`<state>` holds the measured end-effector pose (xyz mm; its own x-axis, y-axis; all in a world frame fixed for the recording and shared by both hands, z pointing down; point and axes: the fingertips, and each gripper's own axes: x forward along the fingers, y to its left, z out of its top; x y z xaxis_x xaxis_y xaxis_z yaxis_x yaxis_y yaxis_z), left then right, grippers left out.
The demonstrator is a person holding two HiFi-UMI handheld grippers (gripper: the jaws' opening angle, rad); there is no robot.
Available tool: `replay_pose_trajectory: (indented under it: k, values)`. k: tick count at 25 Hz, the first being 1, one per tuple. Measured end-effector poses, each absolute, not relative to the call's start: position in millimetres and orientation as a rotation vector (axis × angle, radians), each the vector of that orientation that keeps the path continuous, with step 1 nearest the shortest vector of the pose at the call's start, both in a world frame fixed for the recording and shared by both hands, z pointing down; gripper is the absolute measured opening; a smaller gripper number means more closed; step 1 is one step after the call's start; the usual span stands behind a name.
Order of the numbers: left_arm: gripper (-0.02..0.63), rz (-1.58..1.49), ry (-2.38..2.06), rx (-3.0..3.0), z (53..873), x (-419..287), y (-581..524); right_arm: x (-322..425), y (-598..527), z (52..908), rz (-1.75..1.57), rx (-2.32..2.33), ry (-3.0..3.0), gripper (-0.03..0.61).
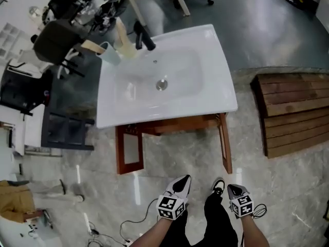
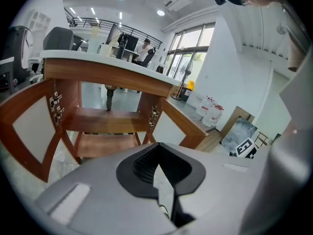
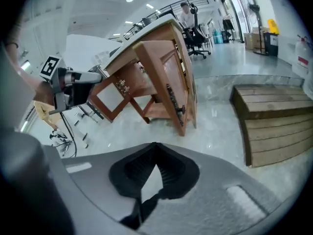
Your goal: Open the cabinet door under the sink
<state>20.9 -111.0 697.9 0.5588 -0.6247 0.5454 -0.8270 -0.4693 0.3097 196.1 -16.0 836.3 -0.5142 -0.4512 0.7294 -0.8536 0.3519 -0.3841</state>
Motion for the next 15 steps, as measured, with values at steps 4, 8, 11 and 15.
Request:
replay_pose_trajectory:
  k: [4,8,11,15]
  values:
    - [0.018,0.513,-1.143,2.225,672,19,-75,170,34,796,1.071,0.922,-2.135,0.002]
    - [0.018,0.507,-1.136,2.226,639,5,-34,141,58,748,0.96,0.807,-2.189,0.002]
    - [0.018,0.505,-1.134,2.275,610,-9,-14,123,48,704,0.902,0.872,-2.243,0.002]
    - [0.018,0.502,-1.176,2.363,564,-33,-3,103,33,632,0.776,0.983,-2.335,0.002]
